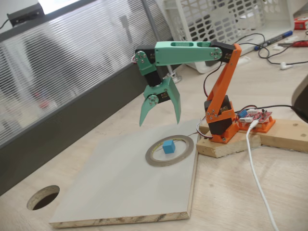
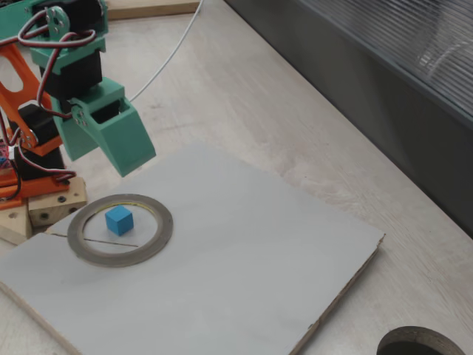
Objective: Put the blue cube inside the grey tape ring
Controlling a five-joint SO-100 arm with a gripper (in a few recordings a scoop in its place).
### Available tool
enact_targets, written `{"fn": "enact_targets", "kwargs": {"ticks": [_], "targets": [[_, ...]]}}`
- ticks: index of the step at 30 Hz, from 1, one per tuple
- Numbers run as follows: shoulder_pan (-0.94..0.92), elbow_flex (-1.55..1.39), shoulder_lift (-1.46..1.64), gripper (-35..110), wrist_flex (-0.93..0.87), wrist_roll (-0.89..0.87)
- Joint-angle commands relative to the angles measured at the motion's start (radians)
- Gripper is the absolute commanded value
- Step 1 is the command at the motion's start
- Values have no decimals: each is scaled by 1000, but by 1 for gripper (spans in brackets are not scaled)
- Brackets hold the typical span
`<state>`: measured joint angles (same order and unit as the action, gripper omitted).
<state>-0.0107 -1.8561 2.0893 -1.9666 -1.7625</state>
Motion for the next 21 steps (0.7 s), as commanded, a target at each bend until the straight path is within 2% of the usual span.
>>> {"fn": "enact_targets", "kwargs": {"ticks": [1, 14, 17, 21], "targets": [[25, 32, 20, 80, -44, -3], [15, 35, 35, 78, -40, -11], [15, 35, 35, 66, -43, -11], [26, 37, 37, 39, -38, -11]]}}
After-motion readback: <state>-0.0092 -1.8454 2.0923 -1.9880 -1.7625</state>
